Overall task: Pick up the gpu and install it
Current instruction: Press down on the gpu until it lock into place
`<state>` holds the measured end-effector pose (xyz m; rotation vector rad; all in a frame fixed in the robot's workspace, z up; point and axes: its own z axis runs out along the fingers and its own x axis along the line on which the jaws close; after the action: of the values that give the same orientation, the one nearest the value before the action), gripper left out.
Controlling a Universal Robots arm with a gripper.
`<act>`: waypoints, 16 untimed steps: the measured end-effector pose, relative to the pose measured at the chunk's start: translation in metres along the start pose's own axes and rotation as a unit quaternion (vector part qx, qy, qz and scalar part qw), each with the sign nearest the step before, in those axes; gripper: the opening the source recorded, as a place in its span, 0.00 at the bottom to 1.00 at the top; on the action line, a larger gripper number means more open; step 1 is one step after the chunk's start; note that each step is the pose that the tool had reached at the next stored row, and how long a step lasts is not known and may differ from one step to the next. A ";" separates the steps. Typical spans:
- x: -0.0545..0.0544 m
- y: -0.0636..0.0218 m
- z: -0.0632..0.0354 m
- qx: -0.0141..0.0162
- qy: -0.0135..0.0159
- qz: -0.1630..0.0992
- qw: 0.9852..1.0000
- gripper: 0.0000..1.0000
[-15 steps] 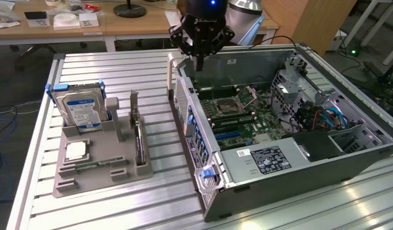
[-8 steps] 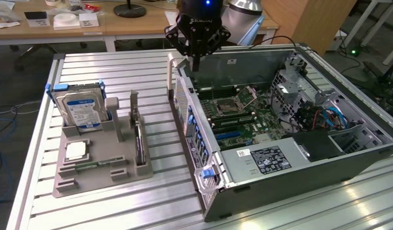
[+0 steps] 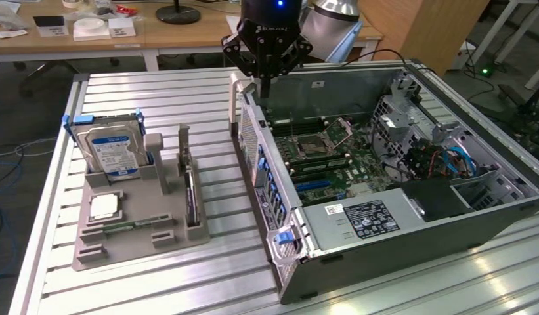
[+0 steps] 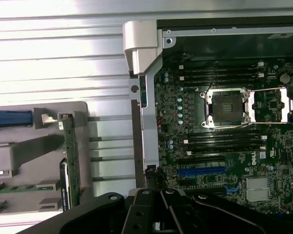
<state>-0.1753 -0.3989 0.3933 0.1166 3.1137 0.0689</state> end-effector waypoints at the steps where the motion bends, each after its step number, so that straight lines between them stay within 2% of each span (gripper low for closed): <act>1: 0.000 0.0000 0.0000 0.000 0.000 0.000 1.000 0.11; 10: -0.001 0.0001 0.0000 0.000 0.000 0.000 1.000 0.11; 13: -0.004 0.0003 0.0002 0.000 0.000 0.000 1.000 0.11; 16: -0.012 0.0009 0.0004 0.000 0.000 0.000 1.000 0.11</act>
<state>-0.1635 -0.3989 0.3932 0.1166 3.1137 0.0688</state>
